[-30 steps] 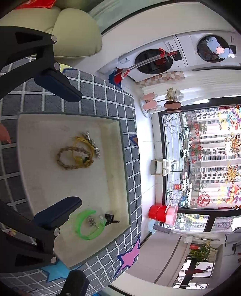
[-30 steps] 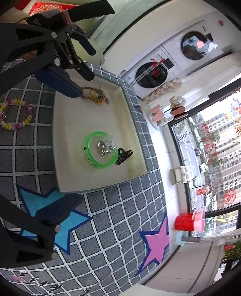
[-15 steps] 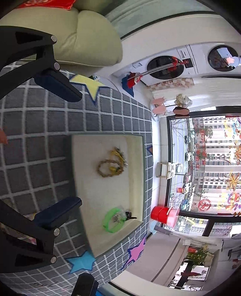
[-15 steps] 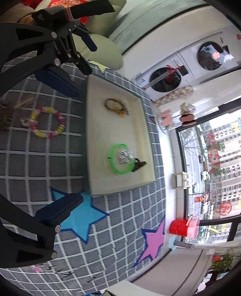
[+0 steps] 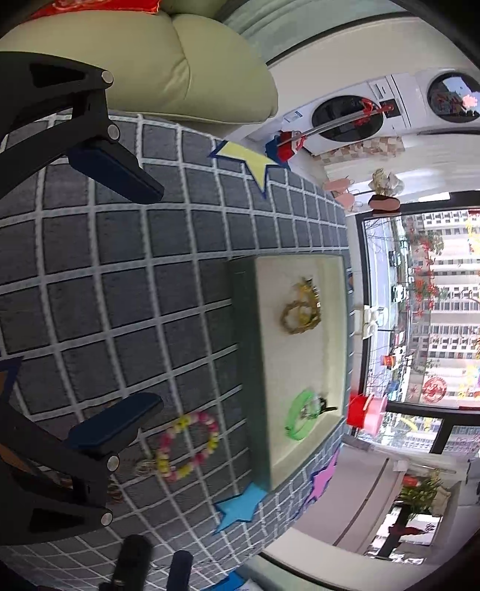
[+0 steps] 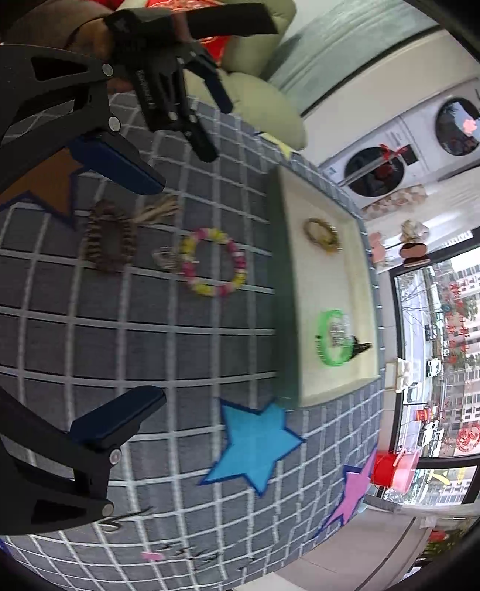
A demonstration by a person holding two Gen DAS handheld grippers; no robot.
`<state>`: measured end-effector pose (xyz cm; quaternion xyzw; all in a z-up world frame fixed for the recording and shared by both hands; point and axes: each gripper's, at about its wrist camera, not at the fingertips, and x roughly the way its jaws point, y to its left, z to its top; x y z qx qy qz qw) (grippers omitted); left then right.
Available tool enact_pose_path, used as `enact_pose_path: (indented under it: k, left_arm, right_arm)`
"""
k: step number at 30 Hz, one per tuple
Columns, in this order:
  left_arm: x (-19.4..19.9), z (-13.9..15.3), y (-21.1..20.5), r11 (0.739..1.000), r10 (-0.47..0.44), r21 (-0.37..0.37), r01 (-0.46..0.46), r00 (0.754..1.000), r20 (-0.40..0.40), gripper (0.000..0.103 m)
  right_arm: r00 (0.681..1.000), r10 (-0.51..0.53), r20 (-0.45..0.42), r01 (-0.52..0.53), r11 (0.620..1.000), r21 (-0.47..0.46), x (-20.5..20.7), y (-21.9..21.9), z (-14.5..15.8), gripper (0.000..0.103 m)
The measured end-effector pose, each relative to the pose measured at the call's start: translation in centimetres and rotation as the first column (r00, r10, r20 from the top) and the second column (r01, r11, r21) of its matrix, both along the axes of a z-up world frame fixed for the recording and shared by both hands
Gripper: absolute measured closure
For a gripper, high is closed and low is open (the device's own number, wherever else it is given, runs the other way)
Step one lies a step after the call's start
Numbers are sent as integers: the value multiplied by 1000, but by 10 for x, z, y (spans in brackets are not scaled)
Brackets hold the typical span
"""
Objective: Organize jewelry
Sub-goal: 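Move both tools out of the tray back over the mat, then grasp beaded bracelet with left tool while right tool grasps brown coiled hair tie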
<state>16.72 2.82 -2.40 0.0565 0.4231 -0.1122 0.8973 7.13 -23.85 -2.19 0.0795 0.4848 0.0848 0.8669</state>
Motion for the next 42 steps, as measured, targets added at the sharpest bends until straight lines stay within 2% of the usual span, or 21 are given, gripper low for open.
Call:
enact_pose_path:
  k: [7, 13, 15, 17, 20, 25, 32, 35, 38, 41, 42]
  left_arm:
    - [-4, -6, -2, 1000, -5, -28, 4, 999, -42, 0]
    - [1, -8, 0, 998, 17, -66, -23, 997, -82, 0]
    - [4, -9, 0, 996, 22, -86, -31, 995, -99, 0]
    - [8, -10, -2, 994, 22, -104, -34, 993, -115, 0]
    - [14, -10, -9, 993, 11, -113, -26, 992, -128, 0]
    - [23, -10, -25, 994, -21, -107, 7, 991, -133, 0]
    - [35, -11, -49, 995, -62, -88, 50, 988, -140, 0]
    - [38, -11, -59, 995, -81, -72, 72, 987, -136, 0]
    - [40, -12, -69, 994, -101, -59, 94, 985, -139, 0]
    - [42, -14, -76, 993, -113, -49, 107, 983, -147, 0]
    - [42, -15, -77, 993, -115, -40, 110, 981, -154, 9]
  right_arm:
    - [1000, 23, -20, -23, 999, -33, -13, 7, -13, 2]
    - [998, 47, -40, -50, 997, -62, -14, 16, -23, 14]
    - [997, 57, -47, -60, 995, -74, -12, 20, -27, 25]
    - [997, 63, -53, -67, 995, -79, -11, 23, -30, 30]
    - [996, 78, -45, -82, 992, -94, -9, 28, -32, 34]
    - [994, 104, -27, -107, 985, -133, -9, 36, -34, 37]
    - [989, 148, 8, -144, 972, -186, -14, 47, -35, 57]
    - [986, 168, 16, -161, 966, -201, -18, 52, -35, 62]
    - [985, 170, 22, -163, 966, -199, -20, 54, -35, 67]
    - [988, 152, 30, -143, 972, -188, -21, 52, -35, 76]
    - [989, 142, 33, -134, 973, -187, -22, 51, -35, 81]
